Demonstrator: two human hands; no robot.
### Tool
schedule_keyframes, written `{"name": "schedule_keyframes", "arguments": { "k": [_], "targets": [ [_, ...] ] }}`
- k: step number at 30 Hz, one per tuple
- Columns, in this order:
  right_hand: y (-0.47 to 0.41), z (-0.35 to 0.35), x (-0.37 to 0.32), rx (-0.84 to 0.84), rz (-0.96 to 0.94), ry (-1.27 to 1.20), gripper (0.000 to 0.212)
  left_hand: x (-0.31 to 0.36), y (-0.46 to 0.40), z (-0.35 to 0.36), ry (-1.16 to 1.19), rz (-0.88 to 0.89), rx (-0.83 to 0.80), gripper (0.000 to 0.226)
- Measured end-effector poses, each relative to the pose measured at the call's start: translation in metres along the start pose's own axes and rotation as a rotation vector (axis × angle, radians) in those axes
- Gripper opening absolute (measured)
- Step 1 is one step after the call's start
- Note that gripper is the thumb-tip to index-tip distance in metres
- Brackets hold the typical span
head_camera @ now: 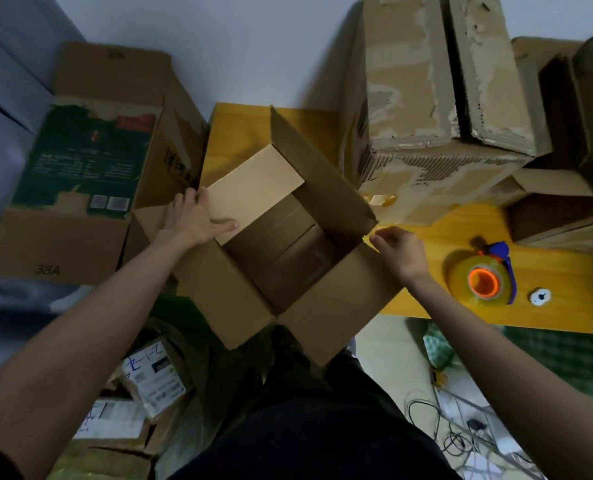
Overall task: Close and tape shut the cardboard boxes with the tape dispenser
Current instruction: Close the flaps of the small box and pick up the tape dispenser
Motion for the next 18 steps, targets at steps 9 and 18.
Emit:
{"name": "schedule_keyframes", "arguments": {
  "k": [9, 18],
  "targets": [
    [0.034, -0.007, 0.017, -0.211, 0.328, -0.226, 0.022, 0.008, 0.007, -0.006, 0.096, 0.016, 0.011, 0.093],
    [0.042, -0.003, 0.015, -0.092, 0.369, -0.389, 0.022, 0.091, -0.003, -0.027, 0.306, 0.337, 0.251, 0.065]
  ]
}}
Point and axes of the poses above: each hand's wrist, its own y-axis away from the middle knuckle, its own z-axis out of the palm, x = y × z, the point moved 1 cm from there along -y, towards the middle knuckle, and after that the axes turned 12 degrees about y, right-handed, at the moved point
